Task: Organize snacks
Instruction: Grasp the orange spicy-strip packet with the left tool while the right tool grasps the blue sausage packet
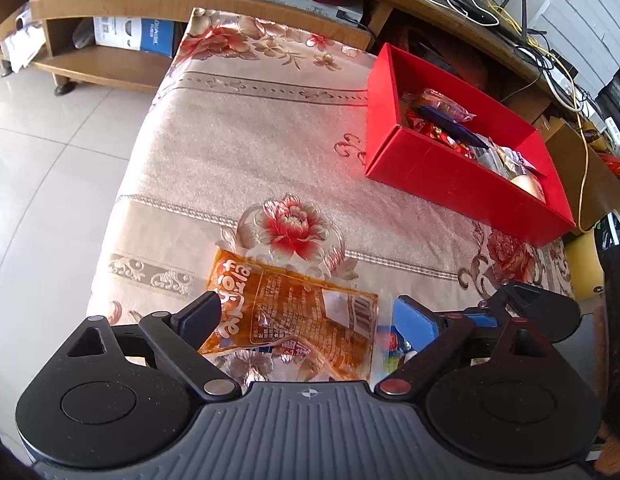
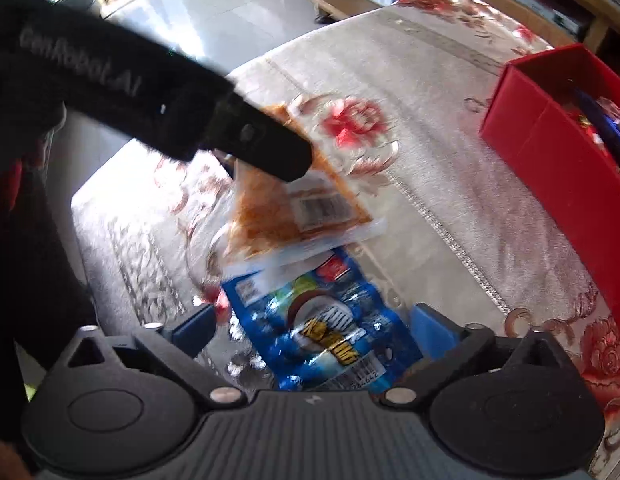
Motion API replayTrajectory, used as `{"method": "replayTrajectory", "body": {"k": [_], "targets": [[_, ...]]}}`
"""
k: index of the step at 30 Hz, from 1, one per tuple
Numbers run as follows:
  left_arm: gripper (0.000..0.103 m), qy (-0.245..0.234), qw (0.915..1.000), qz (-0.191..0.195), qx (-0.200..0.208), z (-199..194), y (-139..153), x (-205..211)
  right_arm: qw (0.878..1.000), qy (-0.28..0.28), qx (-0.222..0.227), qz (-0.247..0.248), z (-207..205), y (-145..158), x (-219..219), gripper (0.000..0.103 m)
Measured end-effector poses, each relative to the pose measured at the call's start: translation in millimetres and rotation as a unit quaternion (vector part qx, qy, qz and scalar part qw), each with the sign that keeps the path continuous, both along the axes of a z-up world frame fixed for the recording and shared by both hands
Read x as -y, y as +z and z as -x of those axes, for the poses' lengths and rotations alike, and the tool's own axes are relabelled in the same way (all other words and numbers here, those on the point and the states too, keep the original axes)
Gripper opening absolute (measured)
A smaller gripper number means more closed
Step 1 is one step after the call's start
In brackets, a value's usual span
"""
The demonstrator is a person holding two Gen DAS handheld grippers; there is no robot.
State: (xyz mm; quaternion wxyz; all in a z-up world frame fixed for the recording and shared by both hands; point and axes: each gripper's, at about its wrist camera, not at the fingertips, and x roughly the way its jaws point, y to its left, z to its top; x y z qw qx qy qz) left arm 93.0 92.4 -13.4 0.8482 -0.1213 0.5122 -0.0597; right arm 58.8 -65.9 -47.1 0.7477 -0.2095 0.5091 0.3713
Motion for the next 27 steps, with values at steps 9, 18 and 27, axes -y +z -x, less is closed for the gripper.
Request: {"method": "replayTrajectory", "body": {"k": [9, 18, 27], "targets": [[0.097, 0.022, 0.9997, 0.005, 0.004, 5.5, 2.7, -5.0, 0.999, -0.027, 0.02, 0.014, 11.4, 4.8, 6.3, 0.078], [0.098, 0.018, 0.9991, 0.037, -0.005, 10.1, 2.1, -1.0, 0.998, -0.054, -0.002, 0.01, 27.1, 13.9, 39.9, 0.072], [0.101, 0.037, 0.9981, 0.045, -0.02, 8.9, 0.3, 0.9, 0.997, -0.079, -0.016, -0.012, 24.8, 14.4, 57.9, 0.072]]}}
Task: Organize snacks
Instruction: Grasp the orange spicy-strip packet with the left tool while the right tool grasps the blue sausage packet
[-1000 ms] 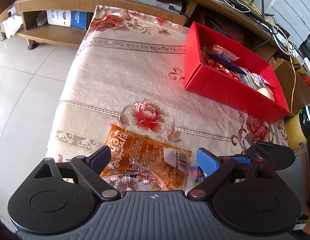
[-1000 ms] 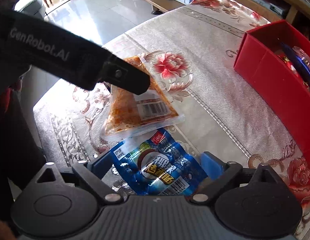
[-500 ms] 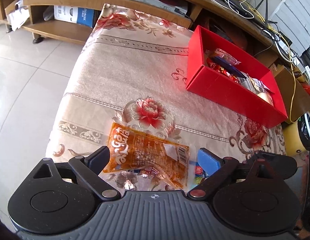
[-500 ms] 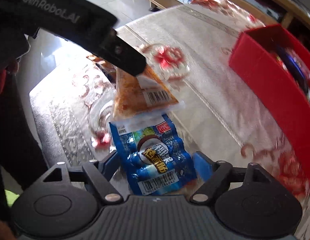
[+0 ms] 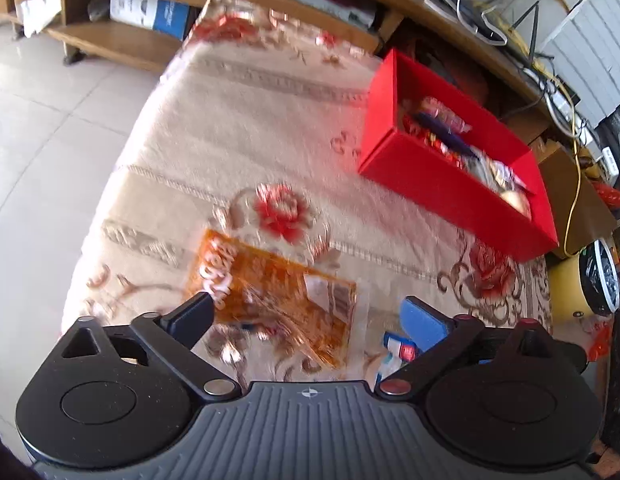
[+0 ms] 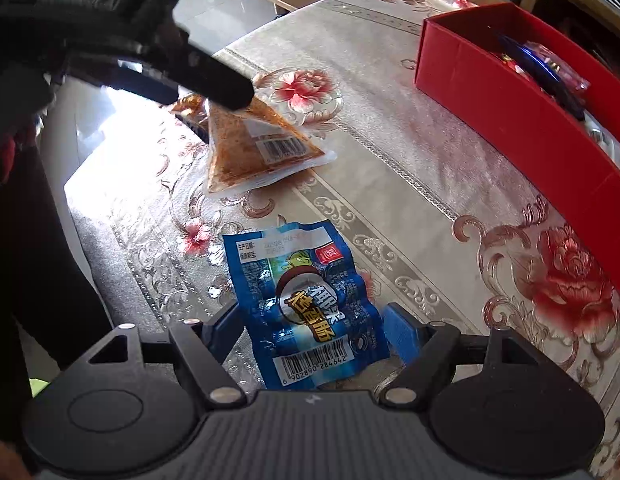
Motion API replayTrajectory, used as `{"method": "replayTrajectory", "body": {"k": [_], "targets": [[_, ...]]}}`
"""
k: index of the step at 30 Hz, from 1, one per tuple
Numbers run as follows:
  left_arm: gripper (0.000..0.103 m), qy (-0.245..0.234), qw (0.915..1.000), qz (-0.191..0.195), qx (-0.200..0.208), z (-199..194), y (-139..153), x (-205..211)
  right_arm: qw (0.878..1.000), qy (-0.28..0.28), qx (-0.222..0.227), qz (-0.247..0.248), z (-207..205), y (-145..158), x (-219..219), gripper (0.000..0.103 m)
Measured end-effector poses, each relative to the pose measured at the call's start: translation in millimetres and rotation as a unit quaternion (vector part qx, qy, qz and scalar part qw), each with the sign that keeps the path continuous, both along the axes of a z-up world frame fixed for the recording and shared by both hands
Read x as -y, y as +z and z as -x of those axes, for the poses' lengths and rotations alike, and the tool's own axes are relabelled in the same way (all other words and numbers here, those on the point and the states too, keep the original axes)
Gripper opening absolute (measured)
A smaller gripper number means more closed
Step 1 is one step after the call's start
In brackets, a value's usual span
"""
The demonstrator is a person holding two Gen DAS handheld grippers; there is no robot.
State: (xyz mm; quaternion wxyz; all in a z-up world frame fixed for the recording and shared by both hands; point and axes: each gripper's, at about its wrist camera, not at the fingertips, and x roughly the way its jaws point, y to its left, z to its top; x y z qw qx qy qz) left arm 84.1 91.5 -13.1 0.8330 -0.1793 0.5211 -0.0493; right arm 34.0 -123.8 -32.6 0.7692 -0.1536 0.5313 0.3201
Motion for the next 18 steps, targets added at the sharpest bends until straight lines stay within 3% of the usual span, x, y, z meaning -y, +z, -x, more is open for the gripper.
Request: {"method": "replayTrajectory", "body": {"k": [4, 18], "targets": [[0.102, 0.008, 0.9994, 0.002, -0.033, -8.1, -14.4, 7.9, 1.0, 0.001, 0.001, 0.001, 0.6, -0.5, -2.9, 0.072], [0.103, 0.011, 0.9958, -0.085, -0.034, -29.2, -20.1, 23.7, 1.0, -0.008, -0.011, -0.005, -1.9, -0.2, 0.3, 0.072]]}}
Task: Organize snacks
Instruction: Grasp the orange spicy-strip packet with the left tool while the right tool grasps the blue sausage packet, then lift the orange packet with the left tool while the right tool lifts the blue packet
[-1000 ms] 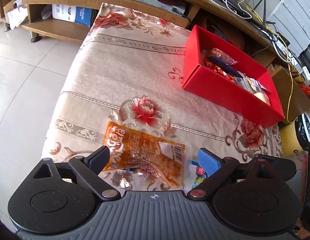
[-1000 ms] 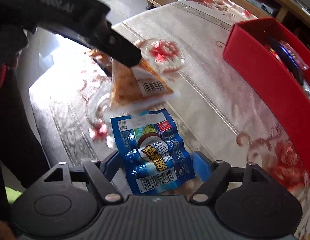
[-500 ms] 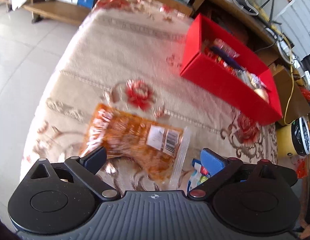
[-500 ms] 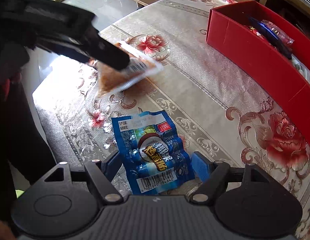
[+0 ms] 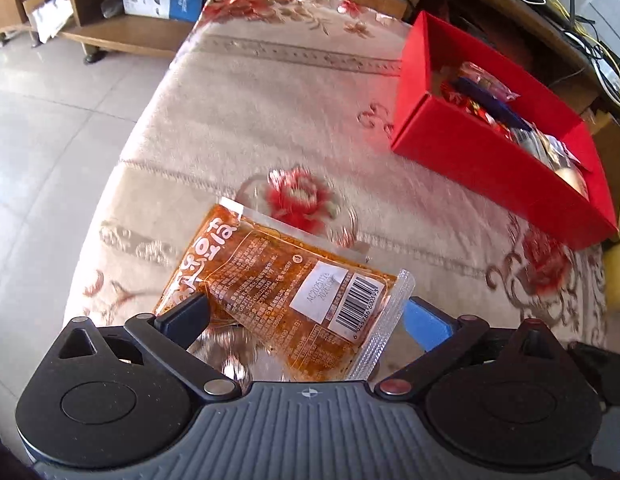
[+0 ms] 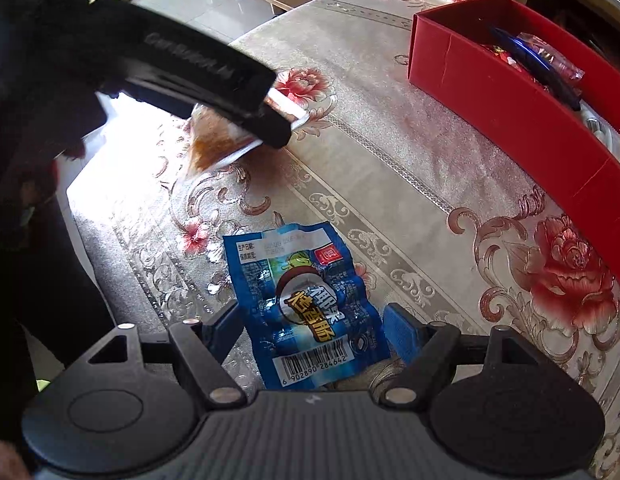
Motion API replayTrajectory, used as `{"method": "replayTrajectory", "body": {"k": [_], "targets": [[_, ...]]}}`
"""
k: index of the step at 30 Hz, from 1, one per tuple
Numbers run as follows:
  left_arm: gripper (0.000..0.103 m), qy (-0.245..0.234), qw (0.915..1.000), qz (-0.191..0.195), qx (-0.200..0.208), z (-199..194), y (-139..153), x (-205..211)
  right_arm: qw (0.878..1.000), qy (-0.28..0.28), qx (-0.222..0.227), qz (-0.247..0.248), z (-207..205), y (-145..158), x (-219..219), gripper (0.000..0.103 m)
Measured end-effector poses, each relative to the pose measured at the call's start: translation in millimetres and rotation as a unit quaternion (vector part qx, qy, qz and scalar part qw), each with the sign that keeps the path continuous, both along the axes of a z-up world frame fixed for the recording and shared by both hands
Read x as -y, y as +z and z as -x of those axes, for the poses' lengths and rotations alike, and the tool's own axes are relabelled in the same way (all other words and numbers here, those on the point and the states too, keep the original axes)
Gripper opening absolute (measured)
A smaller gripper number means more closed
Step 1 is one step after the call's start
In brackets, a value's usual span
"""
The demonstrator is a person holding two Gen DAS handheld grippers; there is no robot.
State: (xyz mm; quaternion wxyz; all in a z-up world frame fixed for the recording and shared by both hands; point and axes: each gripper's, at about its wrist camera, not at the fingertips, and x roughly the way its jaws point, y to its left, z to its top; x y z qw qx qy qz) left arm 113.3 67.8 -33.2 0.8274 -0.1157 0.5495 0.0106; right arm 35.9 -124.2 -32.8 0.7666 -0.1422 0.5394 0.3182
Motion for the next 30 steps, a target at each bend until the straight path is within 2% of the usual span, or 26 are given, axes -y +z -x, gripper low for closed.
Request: {"method": "replayTrajectory", "body": {"k": [6, 12, 20, 22, 24, 26, 27, 28, 29, 30], "targets": [[0.103, -0.019, 0.9995, -0.026, 0.007, -5.6, -1.3, 7.5, 1.0, -0.002, -0.003, -0.001, -0.4, 0.2, 0.6, 0.073], [0.094, -0.087, 0.9943, -0.057, 0.025, 6.7, 1.6, 19.2, 1.0, 0.0, -0.001, 0.001, 0.4, 0.6, -1.0, 0.073], [0.084, -0.131, 0.9909, -0.031, 0.012, 27.3, 9.6, 17.0, 1.0, 0.0, -0.003, 0.002, 0.4, 0.4, -1.4, 0.073], [0.084, -0.135, 0.9901, -0.035, 0.011, 28.1, 10.9, 19.3, 1.0, 0.0, -0.004, 0.002, 0.5, 0.7, -1.2, 0.073], [0.087, -0.119, 0.9926, -0.02, 0.007, 27.1, 10.8, 16.1, 1.0, -0.002, -0.006, 0.0, -0.4, 0.7, -0.5, 0.073], [0.096, -0.072, 0.9972, 0.017, -0.008, 24.2, 10.6, 4.6, 1.0, -0.004, -0.008, -0.001, -1.3, 0.4, 0.4, 0.073], [0.096, -0.058, 0.9976, 0.035, -0.013, 23.0, 11.3, -0.5, 1.0, -0.004, -0.009, -0.001, -1.4, 0.5, 0.7, 0.073], [0.095, -0.061, 0.997, 0.047, -0.013, 21.5, 14.2, -3.0, 1.0, -0.005, -0.009, -0.002, -1.6, 0.5, 0.6, 0.073], [0.095, -0.081, 0.9958, 0.042, -0.005, 20.6, 20.0, -1.7, 1.0, -0.005, -0.01, -0.002, -1.7, 0.5, 0.8, 0.073], [0.096, -0.116, 0.993, 0.02, 0.005, 19.6, 27.8, 3.1, 1.0, -0.005, -0.011, -0.003, -1.6, 0.3, 1.1, 0.073]]}}
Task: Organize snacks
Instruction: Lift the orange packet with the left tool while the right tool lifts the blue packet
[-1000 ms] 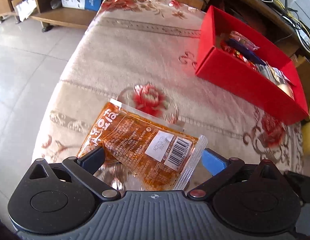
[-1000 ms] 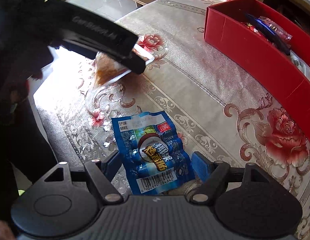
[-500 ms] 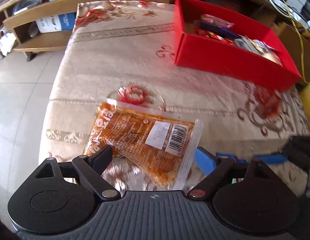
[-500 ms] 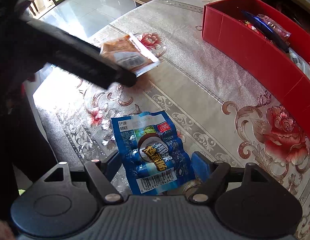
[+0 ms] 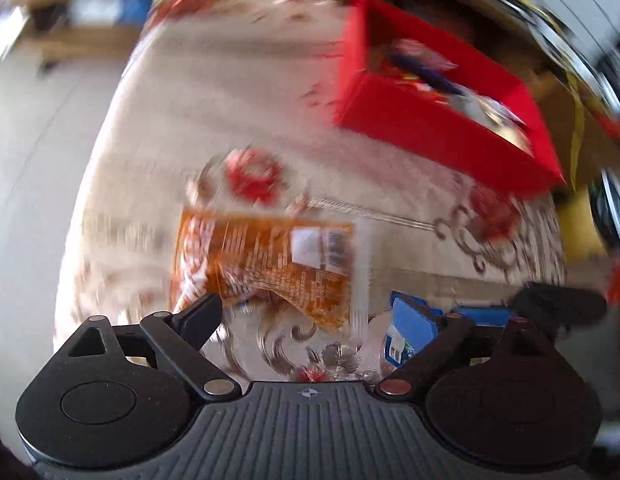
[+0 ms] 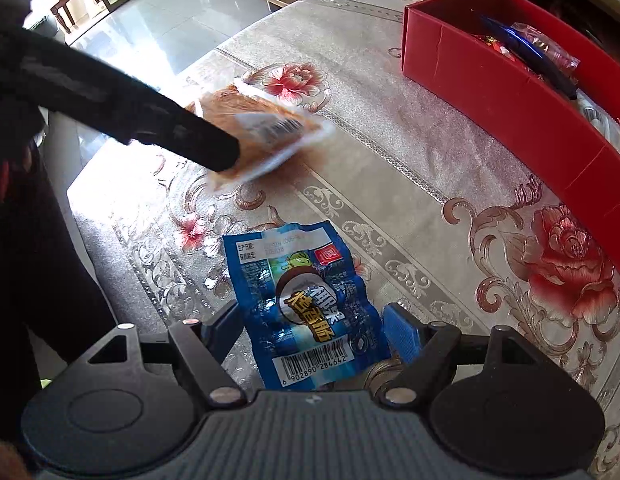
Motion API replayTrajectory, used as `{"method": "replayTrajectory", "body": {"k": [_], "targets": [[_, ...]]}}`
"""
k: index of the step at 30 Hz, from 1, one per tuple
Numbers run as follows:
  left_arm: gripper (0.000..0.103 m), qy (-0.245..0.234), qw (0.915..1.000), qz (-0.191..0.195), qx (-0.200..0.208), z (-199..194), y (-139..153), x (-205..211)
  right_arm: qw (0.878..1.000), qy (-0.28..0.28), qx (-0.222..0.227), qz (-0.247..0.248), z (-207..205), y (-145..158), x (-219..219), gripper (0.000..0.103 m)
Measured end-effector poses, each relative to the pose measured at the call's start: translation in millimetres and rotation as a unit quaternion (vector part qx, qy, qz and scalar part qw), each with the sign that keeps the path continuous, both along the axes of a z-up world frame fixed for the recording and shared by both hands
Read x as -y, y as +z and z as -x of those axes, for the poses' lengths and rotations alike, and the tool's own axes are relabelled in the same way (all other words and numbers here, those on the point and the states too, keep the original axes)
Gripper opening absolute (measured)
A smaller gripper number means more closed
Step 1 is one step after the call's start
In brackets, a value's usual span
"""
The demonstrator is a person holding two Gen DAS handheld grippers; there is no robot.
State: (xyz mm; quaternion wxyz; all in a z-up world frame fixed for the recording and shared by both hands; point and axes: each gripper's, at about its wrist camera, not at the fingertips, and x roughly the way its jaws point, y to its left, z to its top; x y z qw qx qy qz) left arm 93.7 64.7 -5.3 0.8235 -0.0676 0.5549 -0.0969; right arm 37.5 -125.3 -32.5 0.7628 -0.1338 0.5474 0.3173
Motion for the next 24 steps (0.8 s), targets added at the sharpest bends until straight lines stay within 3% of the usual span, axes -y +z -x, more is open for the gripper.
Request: {"method": "replayTrajectory", "body": {"k": [2, 5, 12, 16, 18, 20, 22, 24], "targets": [[0.1, -0.073, 0.9946, -0.067, 0.031, 0.0, 14.6, 13.7, 1.0, -0.001, -0.002, -0.001, -0.5, -0.2, 0.0, 0.073], [0.102, -0.179, 0.968, -0.164, 0.063, -0.8, 23.9, 34.1, 1.0, -0.004, -0.005, -0.003, -1.6, -0.5, 0.2, 0.073], [0.102, -0.359, 0.9074, -0.209, 0.064, -1.0, 3.6, 68.4, 1.0, -0.005, -0.018, -0.009, -6.4, 0.2, 1.3, 0.073], [0.102, -0.415, 0.885, -0.209, 0.035, -15.2, -17.2, 74.0, 0.999, -0.01, -0.03, -0.017, -12.9, 0.6, 2.5, 0.073], [0.102, -0.43, 0.8777, -0.211, 0.02, -24.7, -28.6, 73.9, 0.999, -0.01, -0.032, -0.019, -16.3, 0.6, 2.1, 0.073], [0.103, -0.437, 0.8762, -0.203, 0.001, -33.2, -38.2, 72.6, 0.999, -0.009, -0.035, -0.022, -20.0, 1.0, 1.7, 0.073], [0.102, -0.432, 0.8814, -0.191, -0.016, -39.5, -47.7, 72.0, 0.999, -0.009, -0.039, -0.025, -23.4, 0.7, 2.4, 0.073], [0.103, -0.417, 0.8931, -0.166, -0.031, -41.2, -57.3, 71.7, 0.999, -0.01, -0.042, -0.029, -25.6, 0.1, 4.2, 0.073]]}}
